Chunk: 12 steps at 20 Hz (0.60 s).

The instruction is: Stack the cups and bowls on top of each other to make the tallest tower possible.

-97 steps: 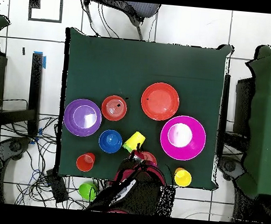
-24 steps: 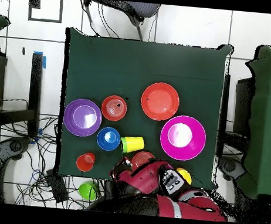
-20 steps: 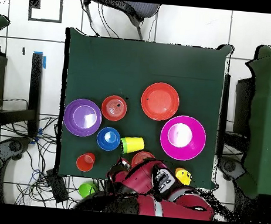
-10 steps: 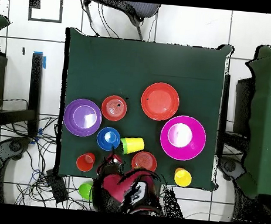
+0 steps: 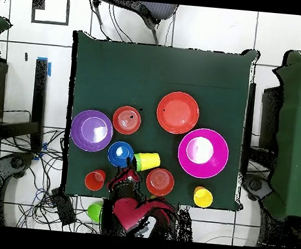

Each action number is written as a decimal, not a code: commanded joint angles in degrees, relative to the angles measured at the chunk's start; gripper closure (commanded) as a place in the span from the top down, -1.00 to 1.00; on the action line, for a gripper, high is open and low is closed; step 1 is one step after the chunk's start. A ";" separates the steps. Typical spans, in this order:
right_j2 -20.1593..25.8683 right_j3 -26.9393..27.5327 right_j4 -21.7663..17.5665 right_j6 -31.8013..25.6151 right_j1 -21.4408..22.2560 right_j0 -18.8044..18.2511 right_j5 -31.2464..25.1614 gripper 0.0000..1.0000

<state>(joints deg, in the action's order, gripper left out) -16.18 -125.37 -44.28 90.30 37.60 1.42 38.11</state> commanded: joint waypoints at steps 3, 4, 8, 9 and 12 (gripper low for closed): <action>-3.56 4.81 4.19 0.11 -6.74 3.37 1.73 1.00; -4.55 5.21 4.62 -0.50 -7.64 3.86 1.94 1.00; -8.78 6.83 8.32 -2.28 -10.71 7.03 2.19 1.00; -9.33 7.27 8.58 -2.40 -11.42 7.64 1.91 1.00; -11.76 8.20 12.17 -2.88 -15.09 10.12 3.38 1.00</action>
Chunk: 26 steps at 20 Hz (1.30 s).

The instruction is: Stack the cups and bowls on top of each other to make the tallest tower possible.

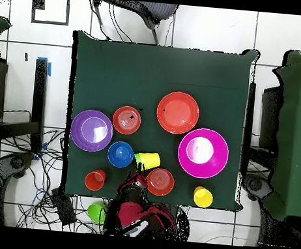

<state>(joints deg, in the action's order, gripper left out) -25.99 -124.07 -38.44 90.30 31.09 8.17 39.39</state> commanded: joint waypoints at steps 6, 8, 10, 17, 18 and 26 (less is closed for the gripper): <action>-4.50 8.46 11.21 -1.28 -14.44 8.11 2.17 1.00; -5.29 8.87 12.71 -1.02 -16.10 9.11 3.15 1.00; -5.75 9.33 13.55 -0.62 -17.73 9.61 4.05 1.00; -5.11 10.58 14.79 1.87 -21.86 10.57 5.48 1.00; -4.87 10.55 14.59 2.29 -21.89 10.68 5.51 1.00; -3.03 10.45 10.78 4.38 -20.96 9.06 8.08 1.00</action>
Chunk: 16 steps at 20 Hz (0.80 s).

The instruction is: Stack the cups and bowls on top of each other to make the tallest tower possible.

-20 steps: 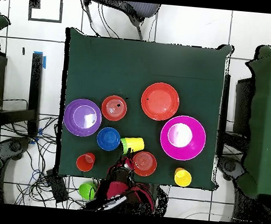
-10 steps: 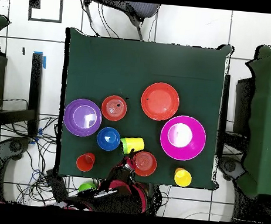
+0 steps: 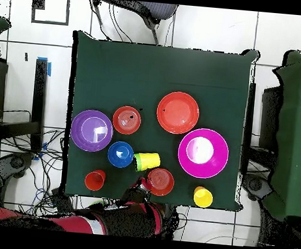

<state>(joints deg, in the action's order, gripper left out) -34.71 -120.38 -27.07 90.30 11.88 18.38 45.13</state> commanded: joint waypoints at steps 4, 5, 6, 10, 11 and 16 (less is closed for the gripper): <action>8.37 6.38 -5.41 6.28 0.33 -3.00 2.19 1.00; 8.75 6.29 -5.94 6.54 0.62 -3.18 2.13 1.00; 9.53 6.18 -7.21 7.08 1.35 -3.50 1.42 1.00; 11.48 5.45 -9.52 8.26 2.71 -4.61 2.06 1.00; 11.81 5.29 -9.68 8.30 2.91 -4.81 2.15 1.00; 13.36 4.86 -11.44 8.53 3.95 -6.24 2.07 1.00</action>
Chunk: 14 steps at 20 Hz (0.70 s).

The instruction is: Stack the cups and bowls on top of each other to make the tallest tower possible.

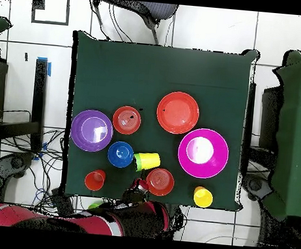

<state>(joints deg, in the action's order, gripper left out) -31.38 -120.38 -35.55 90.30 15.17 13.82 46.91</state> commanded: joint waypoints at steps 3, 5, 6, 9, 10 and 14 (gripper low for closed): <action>10.50 4.66 -3.01 8.28 0.83 -2.31 0.83 1.00; 11.10 4.64 -3.10 8.36 0.60 -3.02 1.47 1.00; 11.12 4.81 -2.51 8.05 -0.13 -3.25 2.17 1.00; 10.41 5.19 -0.32 6.42 -1.73 -2.65 3.02 1.00; 9.91 5.37 0.47 5.78 -2.33 -2.33 3.25 1.00; 8.54 5.45 2.31 4.48 -3.41 -1.72 4.65 1.00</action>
<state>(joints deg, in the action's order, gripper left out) -29.33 -120.38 -36.41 90.30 15.62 11.80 48.62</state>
